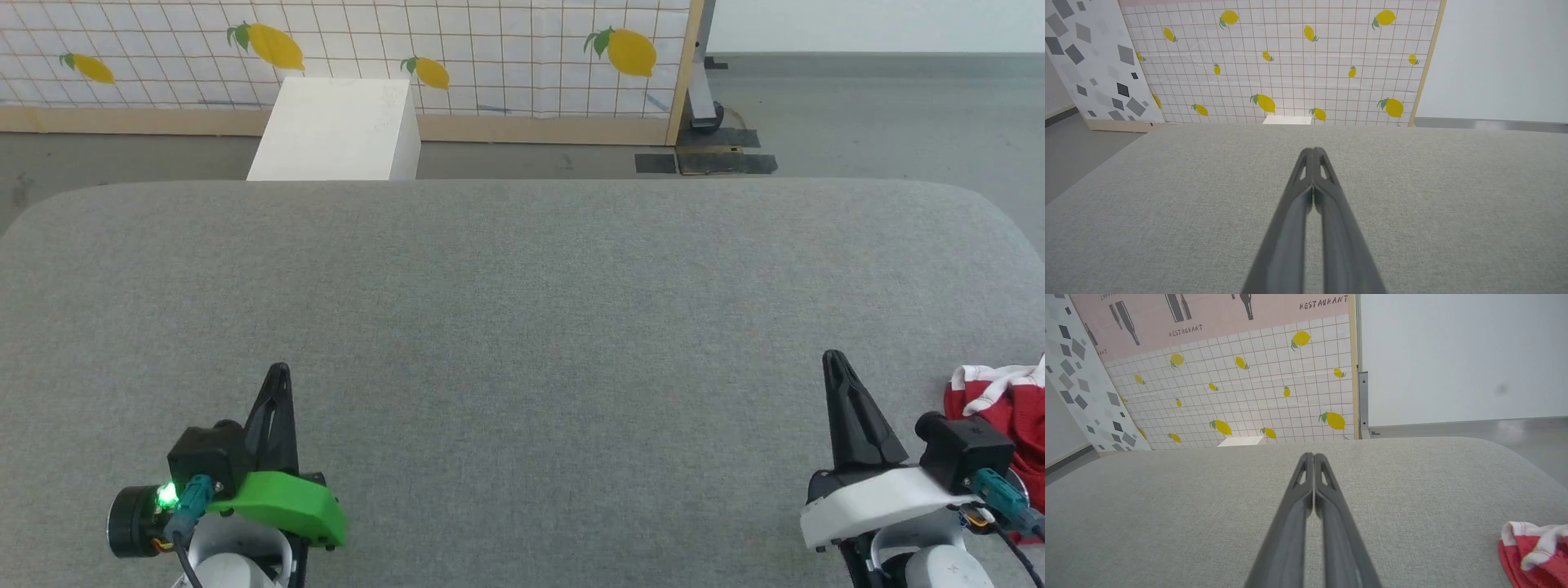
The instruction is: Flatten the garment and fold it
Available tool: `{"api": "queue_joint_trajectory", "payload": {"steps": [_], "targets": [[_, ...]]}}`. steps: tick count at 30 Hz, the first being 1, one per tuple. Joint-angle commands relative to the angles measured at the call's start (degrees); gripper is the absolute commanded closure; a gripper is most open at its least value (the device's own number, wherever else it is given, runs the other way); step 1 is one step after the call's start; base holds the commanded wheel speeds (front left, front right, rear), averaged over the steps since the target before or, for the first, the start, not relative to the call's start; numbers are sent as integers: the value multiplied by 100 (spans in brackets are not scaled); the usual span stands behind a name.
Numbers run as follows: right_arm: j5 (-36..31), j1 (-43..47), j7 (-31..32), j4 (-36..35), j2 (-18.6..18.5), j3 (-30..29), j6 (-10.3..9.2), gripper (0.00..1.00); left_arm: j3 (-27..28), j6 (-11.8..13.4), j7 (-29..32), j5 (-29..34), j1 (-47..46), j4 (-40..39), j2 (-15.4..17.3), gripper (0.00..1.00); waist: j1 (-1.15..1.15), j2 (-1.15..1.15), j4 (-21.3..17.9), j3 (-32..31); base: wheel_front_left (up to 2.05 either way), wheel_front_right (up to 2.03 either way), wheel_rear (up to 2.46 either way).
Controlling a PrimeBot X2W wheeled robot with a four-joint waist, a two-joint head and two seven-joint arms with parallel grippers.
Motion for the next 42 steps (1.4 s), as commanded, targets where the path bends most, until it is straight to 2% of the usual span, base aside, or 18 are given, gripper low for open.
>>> {"api": "queue_joint_trajectory", "payload": {"steps": [1,42], "targets": [[-79,46,45,-56,0,14,-2,100,14,9,36,75,77,-48,-46,100,0,13,-2,-2,0,0,0],[-483,113,518,-400,-1,82,-4,100,41,26,511,379,193,-413,-193,100,0,31,-50,-69,0,0,0]]}}
